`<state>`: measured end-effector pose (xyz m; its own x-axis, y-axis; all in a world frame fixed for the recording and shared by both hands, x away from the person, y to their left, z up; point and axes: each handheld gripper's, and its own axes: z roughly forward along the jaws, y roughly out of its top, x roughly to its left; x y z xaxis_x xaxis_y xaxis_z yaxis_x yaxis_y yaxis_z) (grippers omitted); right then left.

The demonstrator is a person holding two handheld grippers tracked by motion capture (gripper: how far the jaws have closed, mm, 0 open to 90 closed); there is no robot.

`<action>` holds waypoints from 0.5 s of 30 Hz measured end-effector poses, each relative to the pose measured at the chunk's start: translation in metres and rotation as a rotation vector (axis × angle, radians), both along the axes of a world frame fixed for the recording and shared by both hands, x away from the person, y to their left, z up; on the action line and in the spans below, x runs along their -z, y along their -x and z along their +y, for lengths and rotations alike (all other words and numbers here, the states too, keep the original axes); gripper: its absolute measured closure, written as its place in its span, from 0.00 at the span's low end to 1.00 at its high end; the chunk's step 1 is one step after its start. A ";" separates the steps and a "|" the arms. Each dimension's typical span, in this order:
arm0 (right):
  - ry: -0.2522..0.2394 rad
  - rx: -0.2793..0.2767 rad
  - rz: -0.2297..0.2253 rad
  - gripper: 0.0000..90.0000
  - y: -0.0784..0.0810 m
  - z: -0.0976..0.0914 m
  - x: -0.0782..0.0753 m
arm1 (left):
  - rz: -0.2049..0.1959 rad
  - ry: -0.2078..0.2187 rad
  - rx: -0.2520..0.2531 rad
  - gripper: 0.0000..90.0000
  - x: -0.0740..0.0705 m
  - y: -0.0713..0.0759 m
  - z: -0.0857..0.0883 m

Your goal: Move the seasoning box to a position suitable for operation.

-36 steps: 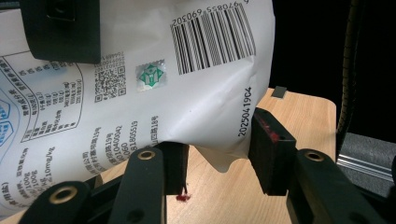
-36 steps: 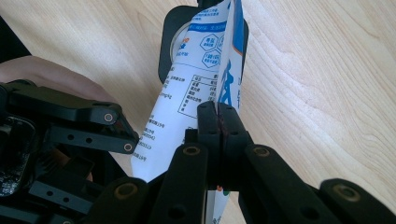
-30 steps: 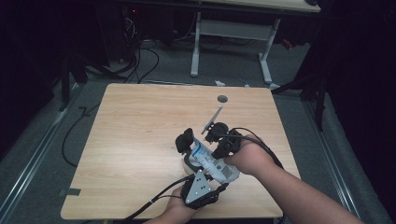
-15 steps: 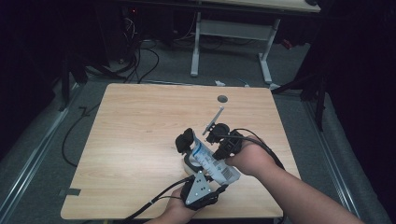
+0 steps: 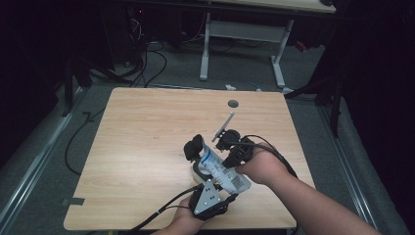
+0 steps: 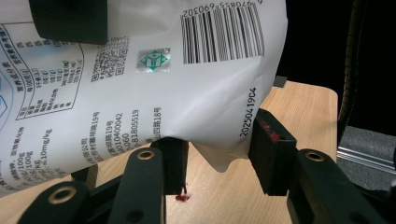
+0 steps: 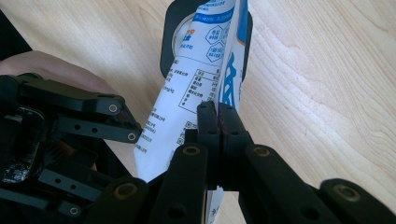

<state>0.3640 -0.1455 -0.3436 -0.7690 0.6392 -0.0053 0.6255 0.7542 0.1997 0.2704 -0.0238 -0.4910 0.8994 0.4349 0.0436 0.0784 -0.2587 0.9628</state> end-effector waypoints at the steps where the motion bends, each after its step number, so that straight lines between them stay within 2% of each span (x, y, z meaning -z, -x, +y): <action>1: -0.003 0.000 0.001 0.99 0.000 0.000 0.000 | 0.001 0.000 0.000 0.67 0.000 0.000 0.000; 15: -0.006 0.002 0.003 0.99 0.001 -0.002 0.003 | 0.003 -0.012 -0.001 0.67 0.005 0.000 -0.001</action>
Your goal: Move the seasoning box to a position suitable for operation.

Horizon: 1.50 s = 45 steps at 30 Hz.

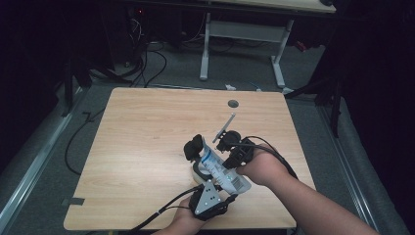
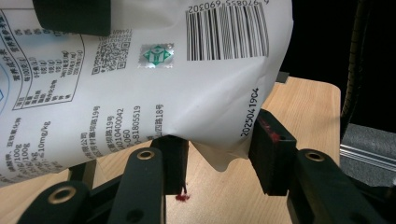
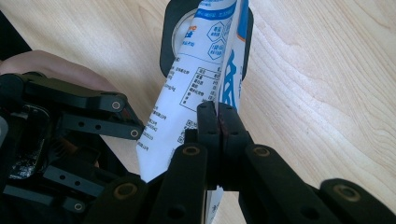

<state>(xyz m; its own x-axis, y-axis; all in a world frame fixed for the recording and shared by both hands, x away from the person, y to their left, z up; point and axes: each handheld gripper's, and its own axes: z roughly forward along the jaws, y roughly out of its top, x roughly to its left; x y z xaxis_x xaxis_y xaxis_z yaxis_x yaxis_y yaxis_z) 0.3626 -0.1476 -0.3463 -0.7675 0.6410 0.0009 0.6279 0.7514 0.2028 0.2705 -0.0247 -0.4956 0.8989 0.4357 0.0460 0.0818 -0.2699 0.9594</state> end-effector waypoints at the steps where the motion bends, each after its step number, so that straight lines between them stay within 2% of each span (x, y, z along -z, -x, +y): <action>1: 0.004 -0.003 -0.003 0.99 0.000 0.000 0.000 | -0.001 -0.001 0.000 0.67 0.000 0.000 0.000; 28: -0.024 0.005 -0.005 0.99 0.007 -0.006 0.002 | 0.003 -0.028 -0.015 0.66 0.012 -0.002 0.005; 38: -0.022 0.006 -0.004 0.99 0.009 -0.007 0.004 | 0.041 -0.025 -0.013 0.65 0.017 -0.005 0.006; 45: -0.026 0.007 -0.003 0.99 0.010 -0.009 0.004 | 0.086 -0.024 -0.019 0.65 0.021 -0.009 0.008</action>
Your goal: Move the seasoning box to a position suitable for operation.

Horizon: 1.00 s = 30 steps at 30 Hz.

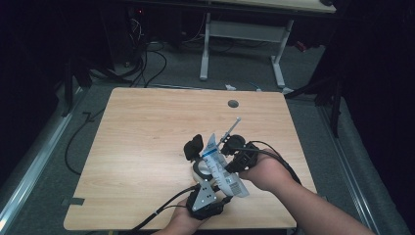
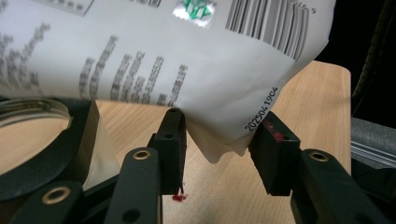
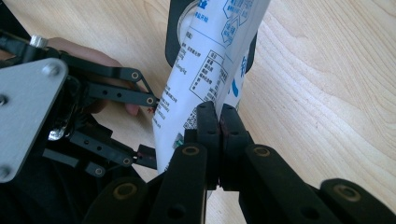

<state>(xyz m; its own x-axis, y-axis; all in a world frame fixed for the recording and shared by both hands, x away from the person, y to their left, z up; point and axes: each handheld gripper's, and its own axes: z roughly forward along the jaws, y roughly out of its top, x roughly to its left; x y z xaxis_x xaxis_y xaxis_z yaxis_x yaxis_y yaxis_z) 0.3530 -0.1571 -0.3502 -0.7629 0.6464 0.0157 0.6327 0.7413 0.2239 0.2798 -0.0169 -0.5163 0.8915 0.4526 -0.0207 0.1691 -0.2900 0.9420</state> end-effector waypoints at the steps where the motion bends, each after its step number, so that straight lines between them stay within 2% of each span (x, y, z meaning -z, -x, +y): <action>1: -0.003 0.003 0.001 0.99 0.000 0.000 0.000 | 0.005 0.000 -0.002 0.65 0.000 0.000 0.000; 6: -0.006 0.002 0.001 0.99 0.000 -0.001 0.000 | 0.043 -0.002 -0.009 0.65 0.004 -0.004 0.001; 10: -0.005 0.006 0.001 0.99 0.001 -0.001 -0.001 | 0.051 -0.001 -0.015 0.65 0.006 -0.005 0.001; 19: -0.010 0.005 -0.005 0.99 0.000 -0.001 0.000 | 0.048 -0.007 -0.016 0.64 0.006 -0.005 0.002; 30: -0.018 0.016 -0.011 0.99 -0.001 -0.004 -0.001 | 0.032 -0.013 -0.013 0.57 0.005 -0.002 0.003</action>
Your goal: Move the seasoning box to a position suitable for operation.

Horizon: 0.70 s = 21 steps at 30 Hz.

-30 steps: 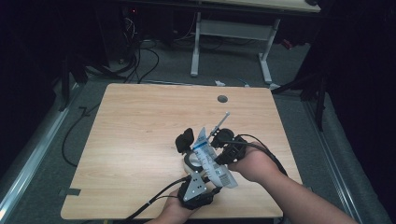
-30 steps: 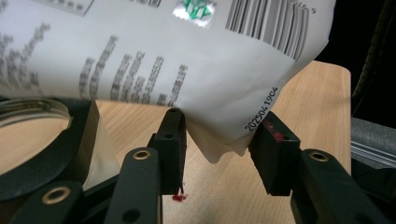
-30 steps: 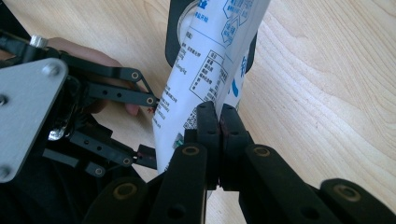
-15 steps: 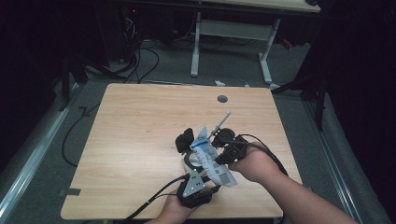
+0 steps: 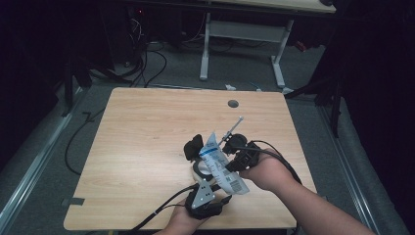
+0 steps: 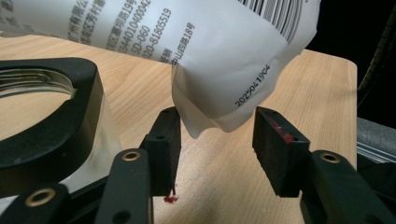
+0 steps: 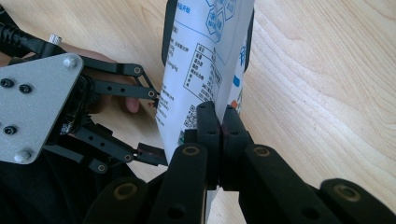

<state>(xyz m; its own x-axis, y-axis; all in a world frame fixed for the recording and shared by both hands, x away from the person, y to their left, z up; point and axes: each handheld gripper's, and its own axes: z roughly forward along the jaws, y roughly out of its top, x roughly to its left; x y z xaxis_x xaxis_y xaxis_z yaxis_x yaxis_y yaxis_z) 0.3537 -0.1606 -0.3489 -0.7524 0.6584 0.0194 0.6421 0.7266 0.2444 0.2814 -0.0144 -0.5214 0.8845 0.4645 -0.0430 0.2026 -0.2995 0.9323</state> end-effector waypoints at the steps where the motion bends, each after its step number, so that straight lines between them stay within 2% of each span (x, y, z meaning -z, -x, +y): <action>1: -0.002 -0.002 -0.002 0.99 0.000 0.000 -0.001 | 0.000 0.001 0.000 0.57 0.000 0.000 0.000; 5: -0.007 0.002 -0.002 0.99 -0.001 -0.001 -0.003 | -0.014 -0.005 0.004 0.55 -0.002 0.002 0.002; 11: -0.005 0.000 -0.006 0.99 -0.002 -0.001 -0.005 | -0.007 -0.003 0.010 0.53 -0.005 0.001 0.006; 15: 0.008 0.007 -0.011 0.99 -0.003 -0.003 -0.007 | -0.015 -0.023 0.017 0.52 -0.007 0.003 0.009; 21: 0.012 0.009 -0.013 0.99 -0.004 -0.005 -0.007 | -0.041 -0.032 0.020 0.51 -0.009 0.008 0.026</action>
